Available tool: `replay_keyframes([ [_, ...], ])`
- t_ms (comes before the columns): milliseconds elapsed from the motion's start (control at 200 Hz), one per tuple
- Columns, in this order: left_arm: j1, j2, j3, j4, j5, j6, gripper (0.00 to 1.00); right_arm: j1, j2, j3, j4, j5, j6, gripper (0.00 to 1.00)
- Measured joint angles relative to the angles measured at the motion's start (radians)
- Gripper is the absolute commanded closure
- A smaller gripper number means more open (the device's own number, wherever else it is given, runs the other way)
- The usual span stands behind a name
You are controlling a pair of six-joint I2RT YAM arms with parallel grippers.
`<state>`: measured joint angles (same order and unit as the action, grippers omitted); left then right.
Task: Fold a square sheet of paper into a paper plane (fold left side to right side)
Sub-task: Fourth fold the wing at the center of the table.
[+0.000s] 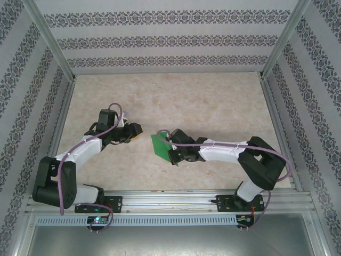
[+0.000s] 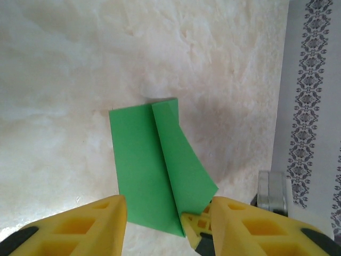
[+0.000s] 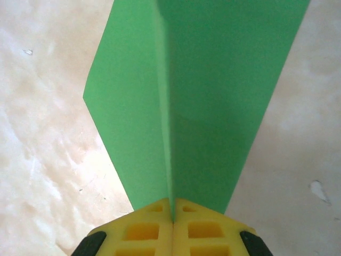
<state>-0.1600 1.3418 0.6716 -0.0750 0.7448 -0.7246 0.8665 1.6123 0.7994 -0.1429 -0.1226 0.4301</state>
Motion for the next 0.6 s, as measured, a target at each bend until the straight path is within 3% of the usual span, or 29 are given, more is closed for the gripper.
replay_keyframes([
  [310,-0.116,0.106,-0.002,0.019,0.026,-0.005,0.55,-0.109,0.019,-0.073,0.165,-0.272,0.084,1.00],
  [600,-0.238,0.221,0.021,0.073,0.010,-0.037,0.56,-0.171,0.053,-0.097,0.235,-0.393,0.122,1.00],
])
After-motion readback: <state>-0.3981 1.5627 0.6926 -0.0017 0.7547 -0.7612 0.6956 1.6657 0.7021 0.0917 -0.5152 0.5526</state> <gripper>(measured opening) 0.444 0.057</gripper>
